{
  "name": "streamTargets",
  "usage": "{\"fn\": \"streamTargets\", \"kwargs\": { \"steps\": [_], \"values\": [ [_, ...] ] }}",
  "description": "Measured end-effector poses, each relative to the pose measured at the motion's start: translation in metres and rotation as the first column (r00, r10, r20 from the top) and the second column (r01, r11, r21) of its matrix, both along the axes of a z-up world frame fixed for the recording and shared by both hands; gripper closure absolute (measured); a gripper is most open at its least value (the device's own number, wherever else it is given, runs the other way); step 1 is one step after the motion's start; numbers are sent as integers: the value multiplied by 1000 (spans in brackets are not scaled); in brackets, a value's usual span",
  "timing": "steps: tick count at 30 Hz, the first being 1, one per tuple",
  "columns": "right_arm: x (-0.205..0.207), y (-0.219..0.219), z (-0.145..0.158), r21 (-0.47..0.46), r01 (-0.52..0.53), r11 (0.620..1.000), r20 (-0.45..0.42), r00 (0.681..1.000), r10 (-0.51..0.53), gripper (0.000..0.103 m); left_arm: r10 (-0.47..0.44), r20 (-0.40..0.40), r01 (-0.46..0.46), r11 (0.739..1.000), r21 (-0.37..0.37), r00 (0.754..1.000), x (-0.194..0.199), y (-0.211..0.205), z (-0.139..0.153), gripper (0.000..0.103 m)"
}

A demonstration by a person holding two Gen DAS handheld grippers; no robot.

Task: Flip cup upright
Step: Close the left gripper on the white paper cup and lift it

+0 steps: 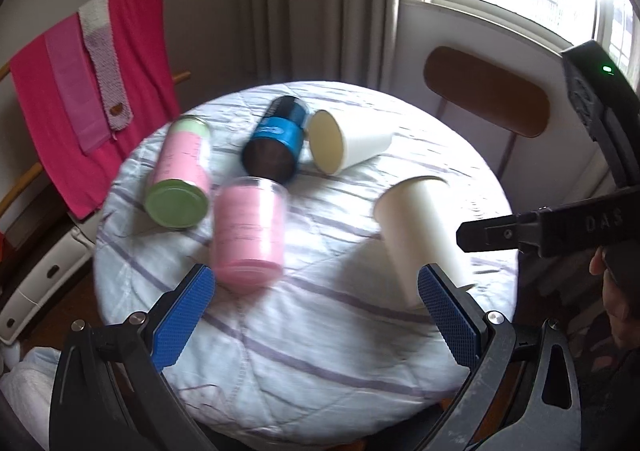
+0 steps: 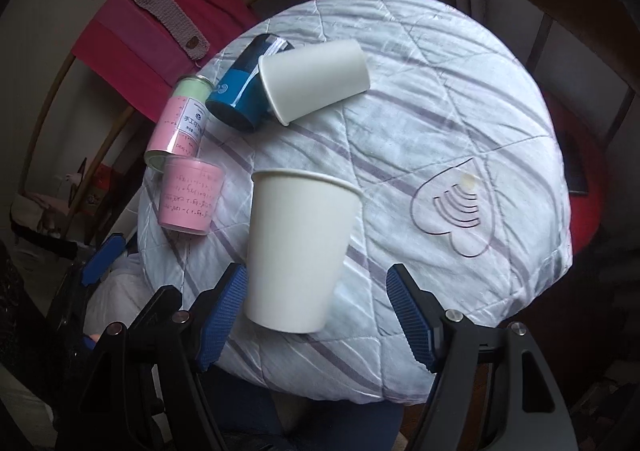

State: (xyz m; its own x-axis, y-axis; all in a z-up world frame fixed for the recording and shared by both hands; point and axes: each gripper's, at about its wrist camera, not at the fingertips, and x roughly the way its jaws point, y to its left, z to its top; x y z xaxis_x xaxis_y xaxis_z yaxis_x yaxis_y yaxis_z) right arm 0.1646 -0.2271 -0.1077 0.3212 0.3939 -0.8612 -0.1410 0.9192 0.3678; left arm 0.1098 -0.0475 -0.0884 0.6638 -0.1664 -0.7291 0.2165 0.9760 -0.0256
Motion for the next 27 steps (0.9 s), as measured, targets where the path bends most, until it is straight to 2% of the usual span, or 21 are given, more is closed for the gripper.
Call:
{"fn": "streamTargets", "kwargs": {
  "steps": [3, 5, 8, 13, 24, 25, 27],
  "values": [
    [-14, -17, 9, -94, 7, 996, 68, 998, -1, 29, -6, -64, 3, 999, -49, 998, 8, -19, -2, 0],
    [-18, -25, 9, -138, 0, 990, 89, 996, 13, 29, 4, -96, -9, 998, -56, 995, 15, -32, -4, 0],
    [-20, -38, 4, -170, -1, 986, 101, 995, 19, 29, 21, -155, -32, 997, -74, 988, 27, -47, -8, 0],
    [-14, -60, -2, -213, 2, 977, 118, 993, 23, 29, 50, -280, -88, 988, -126, 959, 54, -61, -21, 0],
    [6, -72, -19, -210, -59, 976, 128, 988, 87, 29, 75, -354, -86, 996, -15, 932, 95, -94, -42, 0],
    [7, -72, -20, -201, -62, 978, 130, 987, 90, 29, 75, -365, -88, 996, -19, 928, 97, -94, -44, 1],
    [10, -71, -21, -195, -73, 978, 128, 987, 99, 29, 87, -366, -96, 995, -5, 926, 100, -93, -46, 9]
  ]
}}
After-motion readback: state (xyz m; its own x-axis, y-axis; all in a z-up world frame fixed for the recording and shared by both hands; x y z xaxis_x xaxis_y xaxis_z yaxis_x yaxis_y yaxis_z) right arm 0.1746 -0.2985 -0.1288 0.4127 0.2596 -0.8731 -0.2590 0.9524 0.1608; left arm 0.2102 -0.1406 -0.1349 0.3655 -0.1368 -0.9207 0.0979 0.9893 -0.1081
